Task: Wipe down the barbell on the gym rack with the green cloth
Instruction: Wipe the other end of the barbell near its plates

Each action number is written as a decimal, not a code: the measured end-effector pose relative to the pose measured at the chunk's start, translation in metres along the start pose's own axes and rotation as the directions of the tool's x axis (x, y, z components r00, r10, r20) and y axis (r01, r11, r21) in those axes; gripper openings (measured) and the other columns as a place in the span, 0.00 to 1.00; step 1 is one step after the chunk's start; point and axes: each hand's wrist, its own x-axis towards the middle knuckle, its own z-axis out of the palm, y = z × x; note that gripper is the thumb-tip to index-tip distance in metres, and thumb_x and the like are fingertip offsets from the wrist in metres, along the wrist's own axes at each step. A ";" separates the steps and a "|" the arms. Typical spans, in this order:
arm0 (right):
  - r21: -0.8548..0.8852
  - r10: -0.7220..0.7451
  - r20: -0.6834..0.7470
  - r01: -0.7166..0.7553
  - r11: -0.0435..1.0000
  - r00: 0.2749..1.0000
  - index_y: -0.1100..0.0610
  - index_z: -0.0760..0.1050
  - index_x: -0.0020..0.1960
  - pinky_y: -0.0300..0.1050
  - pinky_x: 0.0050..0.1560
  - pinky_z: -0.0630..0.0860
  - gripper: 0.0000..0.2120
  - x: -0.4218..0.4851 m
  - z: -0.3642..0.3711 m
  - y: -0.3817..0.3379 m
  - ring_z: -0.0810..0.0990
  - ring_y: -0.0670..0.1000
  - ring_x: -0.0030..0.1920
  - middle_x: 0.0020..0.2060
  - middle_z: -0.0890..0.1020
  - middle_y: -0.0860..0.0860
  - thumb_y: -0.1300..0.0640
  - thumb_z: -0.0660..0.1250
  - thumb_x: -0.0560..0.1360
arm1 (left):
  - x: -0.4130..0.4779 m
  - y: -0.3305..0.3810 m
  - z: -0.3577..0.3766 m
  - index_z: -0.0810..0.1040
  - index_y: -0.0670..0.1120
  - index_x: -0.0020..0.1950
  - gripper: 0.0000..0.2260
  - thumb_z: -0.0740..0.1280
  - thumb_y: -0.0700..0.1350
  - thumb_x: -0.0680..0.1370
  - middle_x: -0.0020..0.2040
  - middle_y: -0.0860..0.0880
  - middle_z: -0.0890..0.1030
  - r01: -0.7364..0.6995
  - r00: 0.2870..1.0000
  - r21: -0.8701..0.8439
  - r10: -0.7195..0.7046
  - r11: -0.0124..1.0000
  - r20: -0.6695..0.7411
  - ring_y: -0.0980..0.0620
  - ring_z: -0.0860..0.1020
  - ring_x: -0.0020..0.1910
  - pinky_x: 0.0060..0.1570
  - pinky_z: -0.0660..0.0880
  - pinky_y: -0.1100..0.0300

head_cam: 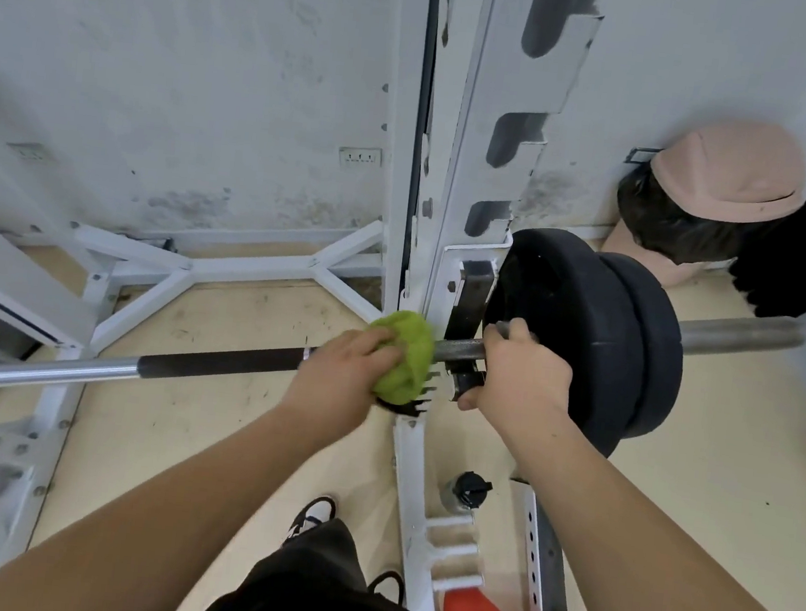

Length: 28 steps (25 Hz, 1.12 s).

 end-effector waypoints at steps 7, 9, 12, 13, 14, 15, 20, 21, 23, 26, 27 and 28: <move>0.039 0.033 -0.019 -0.032 0.999 0.999 0.53 0.62 0.78 0.49 0.48 0.76 0.46 -0.005 0.003 -0.008 0.70 0.54 0.70 0.71 0.69 0.53 0.38 0.77 0.67 | -0.017 -0.008 -0.015 0.77 0.50 0.59 0.21 0.66 0.37 0.67 0.58 0.48 0.82 0.406 0.913 0.035 -0.403 0.913 -0.069 0.40 0.77 0.55 0.53 0.72 0.51; -0.004 0.008 -0.120 -0.009 1.000 0.993 0.53 0.71 0.72 0.48 0.50 0.76 0.34 -0.014 0.002 -0.018 0.74 0.54 0.67 0.67 0.74 0.53 0.41 0.75 0.71 | -0.004 0.020 -0.005 0.72 0.54 0.69 0.28 0.65 0.44 0.67 0.61 0.48 0.80 0.292 0.956 0.050 -0.293 0.955 -0.002 0.39 0.75 0.59 0.62 0.70 0.47; 0.081 -0.199 -0.223 0.221 0.972 0.954 0.50 0.79 0.59 0.46 0.43 0.74 0.15 -0.025 -0.002 -0.050 0.78 0.52 0.56 0.52 0.78 0.48 0.44 0.69 0.76 | -0.011 -0.002 -0.001 0.69 0.58 0.76 0.31 0.67 0.56 0.72 0.66 0.47 0.78 0.165 0.986 0.037 -0.163 0.986 -0.040 0.38 0.74 0.60 0.64 0.71 0.43; 0.148 -0.257 -0.218 0.293 0.945 0.941 0.50 0.79 0.59 0.46 0.42 0.74 0.13 -0.025 -0.004 -0.062 0.77 0.52 0.56 0.50 0.77 0.47 0.46 0.68 0.78 | -0.020 -0.016 -0.006 0.72 0.58 0.74 0.28 0.69 0.54 0.73 0.66 0.49 0.78 0.153 0.986 0.053 -0.149 0.987 -0.067 0.39 0.75 0.59 0.61 0.73 0.45; 0.195 -0.304 -0.215 0.346 0.918 0.928 0.50 0.79 0.59 0.46 0.42 0.75 0.12 -0.024 -0.006 -0.074 0.76 0.51 0.57 0.51 0.76 0.47 0.48 0.67 0.78 | -0.031 -0.030 -0.010 0.76 0.57 0.70 0.26 0.71 0.50 0.72 0.66 0.51 0.79 0.185 0.980 0.043 -0.181 0.982 -0.084 0.40 0.76 0.57 0.58 0.75 0.48; 0.218 -0.337 -0.220 0.383 0.898 0.915 0.51 0.79 0.60 0.46 0.43 0.75 0.12 -0.020 -0.008 -0.085 0.75 0.51 0.58 0.52 0.76 0.47 0.50 0.67 0.78 | -0.040 -0.047 -0.017 0.79 0.56 0.67 0.24 0.71 0.45 0.71 0.65 0.52 0.80 0.240 0.967 0.012 -0.238 0.971 -0.089 0.41 0.76 0.56 0.54 0.77 0.49; 0.162 -0.410 -0.126 0.426 0.890 0.903 0.52 0.78 0.60 0.45 0.40 0.75 0.11 -0.001 -0.001 -0.121 0.78 0.52 0.53 0.50 0.79 0.48 0.52 0.65 0.80 | -0.086 -0.121 -0.039 0.83 0.50 0.56 0.16 0.70 0.38 0.70 0.55 0.50 0.84 0.481 0.870 0.037 -0.472 0.876 -0.139 0.42 0.78 0.49 0.53 0.73 0.50; 0.153 -0.394 -0.097 0.405 0.902 0.914 0.51 0.79 0.59 0.45 0.38 0.72 0.10 0.001 0.002 -0.126 0.78 0.52 0.50 0.48 0.79 0.48 0.51 0.64 0.81 | -0.079 -0.113 -0.039 0.81 0.50 0.56 0.15 0.66 0.38 0.71 0.53 0.49 0.84 0.512 0.855 0.089 -0.498 0.854 -0.145 0.43 0.77 0.49 0.54 0.72 0.50; 0.131 -0.341 -0.094 0.351 0.927 0.935 0.51 0.80 0.56 0.44 0.36 0.68 0.08 0.005 0.005 -0.134 0.77 0.53 0.46 0.45 0.80 0.49 0.52 0.63 0.81 | -0.058 -0.078 -0.033 0.76 0.53 0.65 0.23 0.63 0.41 0.71 0.57 0.47 0.82 0.498 0.867 0.144 -0.492 0.855 -0.079 0.41 0.76 0.56 0.63 0.68 0.48; 0.081 -0.310 -0.097 0.318 0.945 0.946 0.50 0.81 0.53 0.45 0.38 0.67 0.07 0.010 0.005 -0.141 0.78 0.54 0.46 0.44 0.80 0.50 0.54 0.64 0.80 | -0.048 -0.054 -0.022 0.66 0.57 0.78 0.29 0.64 0.53 0.75 0.67 0.40 0.75 0.384 0.922 0.109 -0.388 0.917 0.008 0.35 0.69 0.69 0.76 0.56 0.37; 0.075 -0.311 -0.097 0.318 0.945 0.945 0.50 0.81 0.54 0.45 0.39 0.68 0.07 0.012 0.004 -0.142 0.80 0.55 0.47 0.45 0.80 0.50 0.53 0.64 0.80 | -0.056 -0.064 -0.024 0.68 0.57 0.77 0.27 0.64 0.56 0.77 0.67 0.41 0.76 0.339 0.941 0.110 -0.336 0.934 -0.040 0.35 0.70 0.69 0.75 0.58 0.36; 0.070 -0.313 -0.094 0.320 0.945 0.945 0.50 0.81 0.54 0.45 0.39 0.68 0.07 0.015 0.003 -0.142 0.80 0.55 0.48 0.45 0.81 0.51 0.52 0.65 0.80 | -0.068 -0.080 -0.027 0.72 0.57 0.75 0.24 0.66 0.57 0.78 0.66 0.43 0.79 0.305 0.949 0.097 -0.294 0.947 -0.113 0.36 0.73 0.67 0.73 0.64 0.38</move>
